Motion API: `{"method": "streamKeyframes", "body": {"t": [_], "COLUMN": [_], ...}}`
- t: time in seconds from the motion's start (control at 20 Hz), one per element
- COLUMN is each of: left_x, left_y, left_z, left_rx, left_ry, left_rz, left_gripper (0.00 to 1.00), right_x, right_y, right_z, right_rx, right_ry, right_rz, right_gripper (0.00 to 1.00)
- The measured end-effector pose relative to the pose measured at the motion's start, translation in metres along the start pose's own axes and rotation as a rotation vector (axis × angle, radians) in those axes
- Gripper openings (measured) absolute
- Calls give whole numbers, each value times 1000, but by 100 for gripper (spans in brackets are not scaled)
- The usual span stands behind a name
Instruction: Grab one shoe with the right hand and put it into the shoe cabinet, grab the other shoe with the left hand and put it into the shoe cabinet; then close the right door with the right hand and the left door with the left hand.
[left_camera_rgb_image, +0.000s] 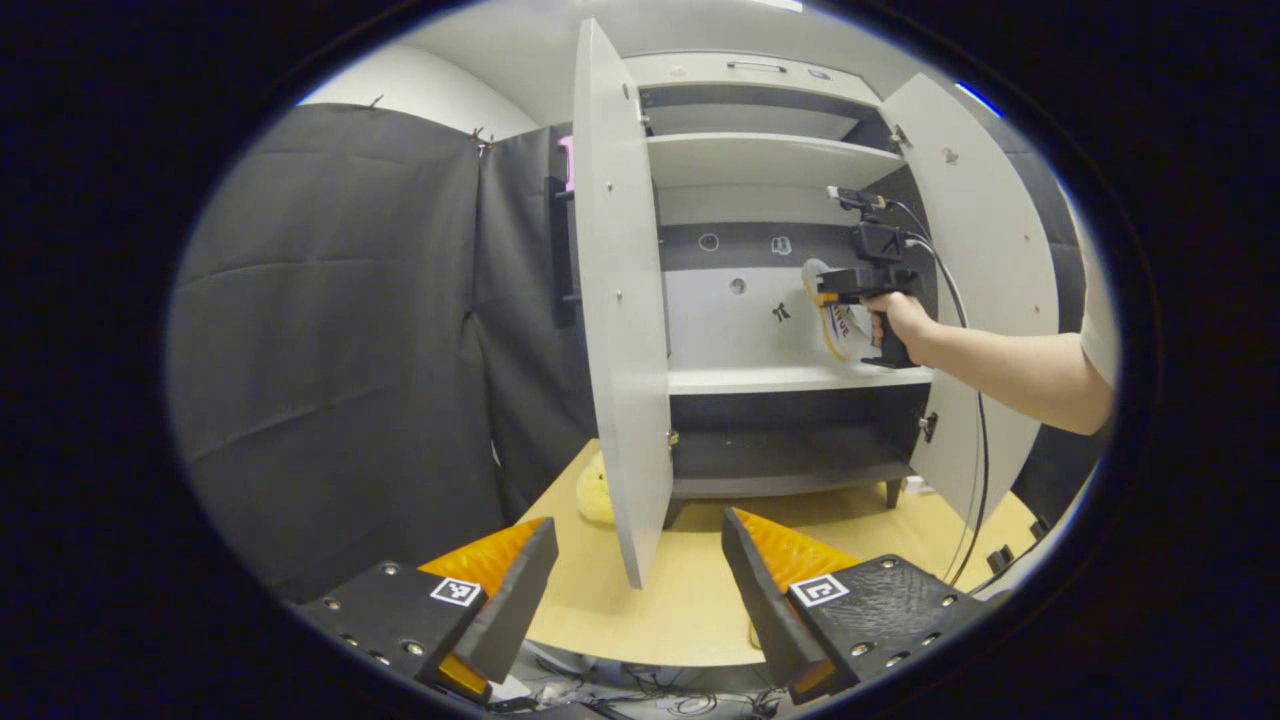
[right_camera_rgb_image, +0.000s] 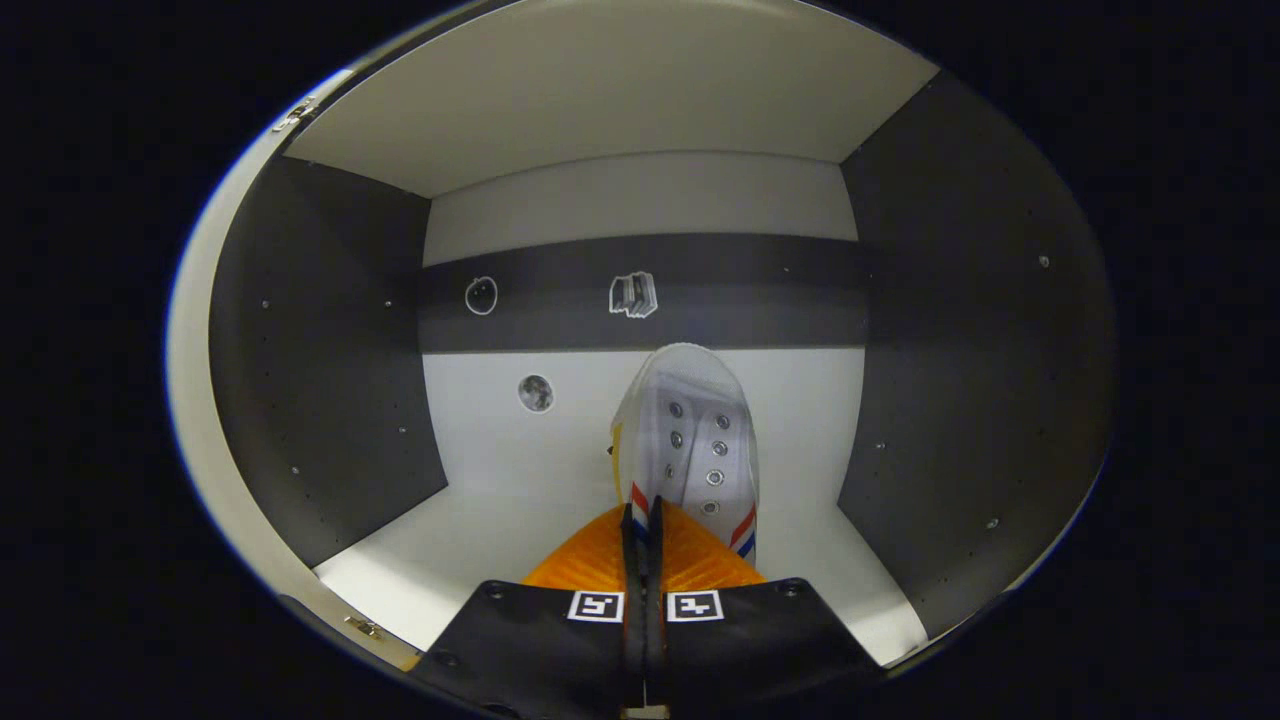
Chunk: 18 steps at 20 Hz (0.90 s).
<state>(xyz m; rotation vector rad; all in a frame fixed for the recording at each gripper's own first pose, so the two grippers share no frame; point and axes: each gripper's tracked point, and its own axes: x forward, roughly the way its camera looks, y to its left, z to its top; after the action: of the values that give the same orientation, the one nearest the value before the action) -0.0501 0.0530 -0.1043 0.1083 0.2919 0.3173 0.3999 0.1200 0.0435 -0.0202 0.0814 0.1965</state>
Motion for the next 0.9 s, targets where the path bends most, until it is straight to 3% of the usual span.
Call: {"method": "streamKeyframes", "body": {"t": [0.2, 0.4, 0.45, 0.5, 0.65, 0.75, 0.9], "left_x": [1, 2, 3, 3, 4, 5, 5], "left_y": [3, 4, 4, 4, 3, 2, -4], "left_z": [0, -1, -2, -2, -4, -7, -14], "left_rx": [3, -4, -8, -13, -23, -24, -32], "left_ry": [0, 0, 1, 2, -2, -5, -3], "left_rz": [13, 15, 15, 13, 4, -6, -35], "left_gripper": [93, 93, 93, 93, 93, 93, 93], "right_x": [10, 12, 9, 7, -13, -28, -64], "right_y": [1, 1, 2, -1, 4, 5, 10], "right_z": [-13, -15, -1, 15, 45, 50, 53], "right_rx": [2, -19, -35, -55, -75, -74, -51], "right_ry": [37, 32, -16, -67, -160, -171, -192], "right_rz": [-8, -18, -23, -39, -39, -45, -29], "right_gripper": [0, 9, 24, 24, 93, 98, 97]}}
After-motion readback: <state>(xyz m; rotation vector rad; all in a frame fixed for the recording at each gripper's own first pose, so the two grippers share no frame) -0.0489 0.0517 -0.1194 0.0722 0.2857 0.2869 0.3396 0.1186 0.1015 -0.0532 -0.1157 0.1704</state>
